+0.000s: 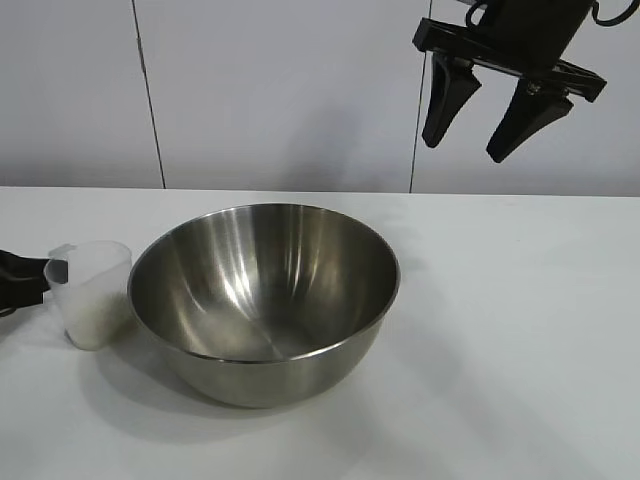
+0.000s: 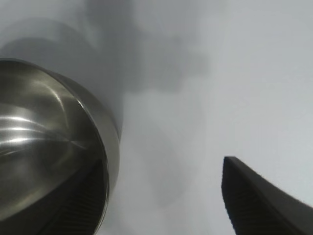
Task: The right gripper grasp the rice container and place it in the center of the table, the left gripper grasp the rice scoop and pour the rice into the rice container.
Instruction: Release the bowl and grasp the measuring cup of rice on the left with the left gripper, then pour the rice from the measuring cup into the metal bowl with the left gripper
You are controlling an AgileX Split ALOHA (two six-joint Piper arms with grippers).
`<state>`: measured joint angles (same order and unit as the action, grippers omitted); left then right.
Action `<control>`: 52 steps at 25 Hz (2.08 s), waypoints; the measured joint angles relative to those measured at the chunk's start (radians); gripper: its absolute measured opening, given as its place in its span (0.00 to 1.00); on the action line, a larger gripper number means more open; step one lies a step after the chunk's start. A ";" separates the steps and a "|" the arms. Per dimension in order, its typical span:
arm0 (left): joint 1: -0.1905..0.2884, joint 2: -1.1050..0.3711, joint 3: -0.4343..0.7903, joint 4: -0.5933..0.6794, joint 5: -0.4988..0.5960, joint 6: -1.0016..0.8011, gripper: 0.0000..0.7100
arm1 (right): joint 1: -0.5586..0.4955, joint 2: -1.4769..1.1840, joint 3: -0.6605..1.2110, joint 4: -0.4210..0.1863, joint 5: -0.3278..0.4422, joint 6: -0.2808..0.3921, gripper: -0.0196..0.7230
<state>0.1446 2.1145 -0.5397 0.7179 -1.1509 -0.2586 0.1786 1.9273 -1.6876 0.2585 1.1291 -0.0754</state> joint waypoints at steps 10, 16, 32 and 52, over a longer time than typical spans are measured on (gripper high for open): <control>0.000 -0.001 0.000 -0.022 0.000 -0.046 0.01 | 0.000 0.000 0.000 0.000 0.000 0.000 0.66; 0.011 -0.109 -0.017 -0.016 0.007 -0.046 0.01 | 0.000 0.000 0.000 -0.001 -0.006 0.000 0.66; -0.304 -0.535 -0.133 0.088 0.492 0.030 0.01 | 0.000 0.000 0.000 0.000 -0.006 -0.003 0.66; -0.932 -0.535 -0.145 -1.408 0.317 2.174 0.01 | 0.000 0.000 0.000 0.000 -0.028 -0.004 0.66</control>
<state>-0.7872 1.5791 -0.6842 -0.6905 -0.8339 1.9158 0.1786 1.9273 -1.6876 0.2586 1.1014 -0.0791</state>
